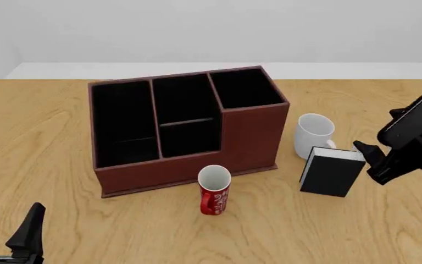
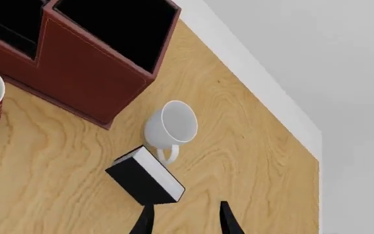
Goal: Pick up the book and place it in the right compartment of the caddy.
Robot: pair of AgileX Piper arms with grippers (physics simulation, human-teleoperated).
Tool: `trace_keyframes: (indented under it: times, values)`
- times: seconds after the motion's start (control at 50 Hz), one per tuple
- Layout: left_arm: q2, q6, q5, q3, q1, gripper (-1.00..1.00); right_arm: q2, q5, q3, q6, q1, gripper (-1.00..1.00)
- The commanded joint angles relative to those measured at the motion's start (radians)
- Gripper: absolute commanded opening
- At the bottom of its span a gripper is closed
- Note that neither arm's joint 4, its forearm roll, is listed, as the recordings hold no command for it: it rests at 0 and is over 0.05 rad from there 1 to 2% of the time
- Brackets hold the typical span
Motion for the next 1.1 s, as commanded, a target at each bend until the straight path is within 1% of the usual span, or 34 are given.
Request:
trace_keyframes:
  times: [0.02, 0.06, 0.1, 0.12, 0.16, 0.2, 0.22, 0.24, 0.3, 0.36, 0.4, 0.42, 0.48, 0.5, 0.52, 0.56, 0.58, 0.6, 0.64, 0.66, 0.68, 0.74, 0.76, 0.78, 0.8, 0.82, 0.88, 0.92, 0.94, 0.98, 1.0, 1.04, 1.08, 1.1]
  values:
    - [0.000, 0.000, 0.000, 0.000, 0.000, 1.00, 0.102, 0.126, -0.148, -0.110, -0.021, 1.00]
    - [0.000, 0.000, 0.000, 0.000, 0.000, 1.00, 0.121, 0.170, -0.204, -0.085, -0.001, 1.00]
    - [0.000, 0.000, 0.000, 0.000, 0.000, 1.00, 0.127, 0.192, -0.203, -0.117, 0.003, 1.00]
    - [0.000, 0.000, 0.000, 0.000, 0.000, 1.00, 0.142, 0.213, -0.242, -0.096, 0.007, 1.00]
    - [0.000, 0.000, 0.000, 0.000, 0.000, 1.00, 0.152, 0.233, -0.255, -0.128, 0.007, 1.00]
    - [0.000, 0.000, 0.000, 0.000, 0.000, 1.00, 0.168, 0.265, -0.290, -0.121, 0.016, 1.00]
    - [0.000, 0.000, 0.000, 0.000, 0.000, 1.00, 0.172, 0.280, -0.290, -0.142, 0.017, 1.00]
    - [0.000, 0.000, 0.000, 0.000, 0.000, 1.00, 0.188, 0.308, -0.323, -0.129, 0.024, 1.00]
    - [0.000, 0.000, 0.000, 0.000, 0.000, 1.00, 0.206, 0.352, -0.358, -0.158, 0.033, 1.00]
    - [0.000, 0.000, 0.000, 0.000, 0.000, 1.00, 0.226, 0.362, -0.387, -0.211, 0.006, 1.00]
    - [0.000, 0.000, 0.000, 0.000, 0.000, 1.00, 0.228, 0.373, -0.384, -0.267, -0.003, 1.00]
    - [0.000, 0.000, 0.000, 0.000, 0.000, 1.00, 0.241, 0.390, -0.411, -0.257, 0.002, 1.00]
    - [0.000, 0.000, 0.000, 0.000, 0.000, 1.00, 0.246, 0.391, -0.409, -0.331, -0.017, 1.00]
    - [0.000, 0.000, 0.000, 0.000, 0.000, 1.00, 0.256, 0.410, -0.436, -0.314, -0.004, 1.00]
    - [0.000, 0.000, 0.000, 0.000, 0.000, 1.00, 0.252, 0.402, -0.427, -0.348, -0.012, 1.00]
    - [0.000, 0.000, 0.000, 0.000, 0.000, 1.00, 0.265, 0.424, -0.451, -0.344, -0.002, 1.00]
    - [0.000, 0.000, 0.000, 0.000, 0.000, 1.00, 0.260, 0.418, -0.438, -0.375, -0.014, 1.00]
    - [0.000, 0.000, 0.000, 0.000, 0.000, 1.00, 0.267, 0.425, -0.452, -0.368, -0.013, 1.00]
    - [0.000, 0.000, 0.000, 0.000, 0.000, 1.00, 0.270, 0.440, -0.460, -0.391, -0.018, 1.00]
    - [0.000, 0.000, 0.000, 0.000, 0.000, 1.00, 0.264, 0.431, -0.445, -0.429, -0.035, 1.00]
    - [0.000, 0.000, 0.000, 0.000, 0.000, 1.00, 0.264, 0.451, -0.460, -0.429, -0.019, 1.00]
    - [0.000, 0.000, 0.000, 0.000, 0.000, 1.00, 0.268, 0.462, -0.468, -0.469, -0.038, 1.00]
    - [0.000, 0.000, 0.000, 0.000, 0.000, 1.00, 0.261, 0.460, -0.453, -0.500, -0.044, 1.00]
    - [0.000, 0.000, 0.000, 0.000, 0.000, 1.00, 0.281, 0.477, -0.488, -0.489, -0.044, 1.00]
    - [0.000, 0.000, 0.000, 0.000, 0.000, 1.00, 0.270, 0.450, -0.458, -0.545, -0.069, 1.00]
    - [0.000, 0.000, 0.000, 0.000, 0.000, 1.00, 0.287, 0.466, -0.490, -0.522, -0.063, 1.00]
    - [0.000, 0.000, 0.000, 0.000, 0.000, 1.00, 0.300, 0.479, -0.512, -0.536, -0.068, 1.00]
    - [0.000, 0.000, 0.000, 0.000, 0.000, 1.00, 0.309, 0.483, -0.527, -0.551, -0.071, 1.00]
    - [0.000, 0.000, 0.000, 0.000, 0.000, 1.00, 0.308, 0.479, -0.517, -0.578, -0.085, 1.00]
    - [0.000, 0.000, 0.000, 0.000, 0.000, 1.00, 0.320, 0.502, -0.537, -0.575, -0.082, 1.00]
    - [0.000, 0.000, 0.000, 0.000, 0.000, 1.00, 0.310, 0.496, -0.514, -0.610, -0.089, 1.00]
    - [0.000, 0.000, 0.000, 0.000, 0.000, 1.00, 0.345, 0.533, -0.575, -0.572, -0.089, 1.00]
    - [0.000, 0.000, 0.000, 0.000, 0.000, 1.00, 0.354, 0.538, -0.589, -0.589, -0.096, 1.00]
    - [0.000, 0.000, 0.000, 0.000, 0.000, 1.00, 0.363, 0.568, -0.605, -0.589, -0.095, 1.00]
